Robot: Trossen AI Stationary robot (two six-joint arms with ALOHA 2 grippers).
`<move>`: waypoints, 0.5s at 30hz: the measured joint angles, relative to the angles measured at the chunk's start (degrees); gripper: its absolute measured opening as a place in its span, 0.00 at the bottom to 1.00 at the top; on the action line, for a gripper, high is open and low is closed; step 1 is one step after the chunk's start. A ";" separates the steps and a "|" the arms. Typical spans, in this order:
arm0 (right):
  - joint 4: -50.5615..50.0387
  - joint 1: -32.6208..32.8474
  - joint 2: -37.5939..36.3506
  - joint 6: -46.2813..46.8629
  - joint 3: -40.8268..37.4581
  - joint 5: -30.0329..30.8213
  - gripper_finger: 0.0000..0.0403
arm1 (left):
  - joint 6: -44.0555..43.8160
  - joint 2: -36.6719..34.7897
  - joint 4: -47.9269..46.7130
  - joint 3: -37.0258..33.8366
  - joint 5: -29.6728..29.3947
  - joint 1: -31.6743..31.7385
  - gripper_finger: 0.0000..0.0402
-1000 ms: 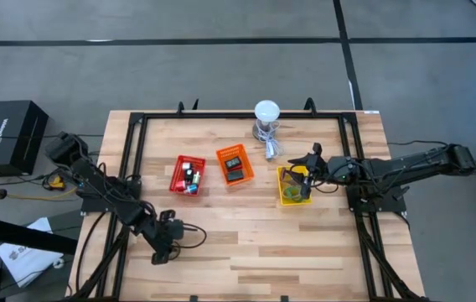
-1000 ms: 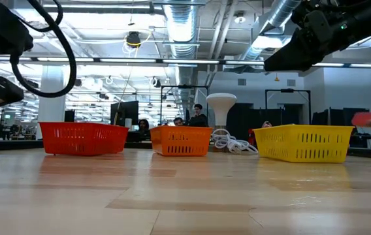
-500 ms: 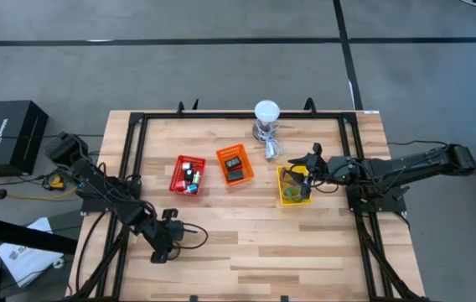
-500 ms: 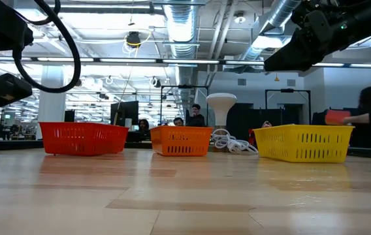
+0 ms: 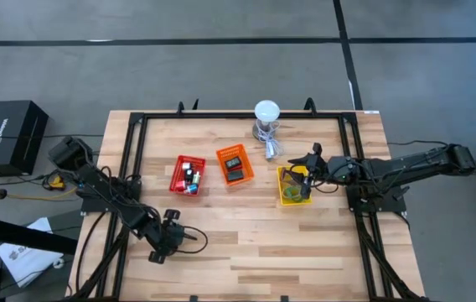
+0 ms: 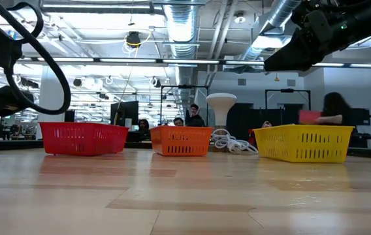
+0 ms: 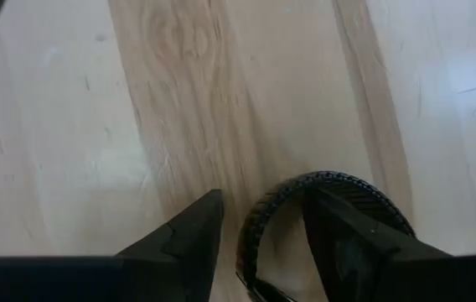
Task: Pick & Place Office items
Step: Put the black wrist watch into the yellow bin
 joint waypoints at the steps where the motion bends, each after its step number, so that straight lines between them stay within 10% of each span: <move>1: 0.00 0.00 0.00 0.00 0.00 0.00 0.40 | 0.04 0.00 0.00 0.00 0.00 0.02 0.40; 15: 0.02 0.00 0.00 0.13 0.00 0.00 0.40 | 0.05 0.11 0.27 -0.04 -1.31 0.06 0.23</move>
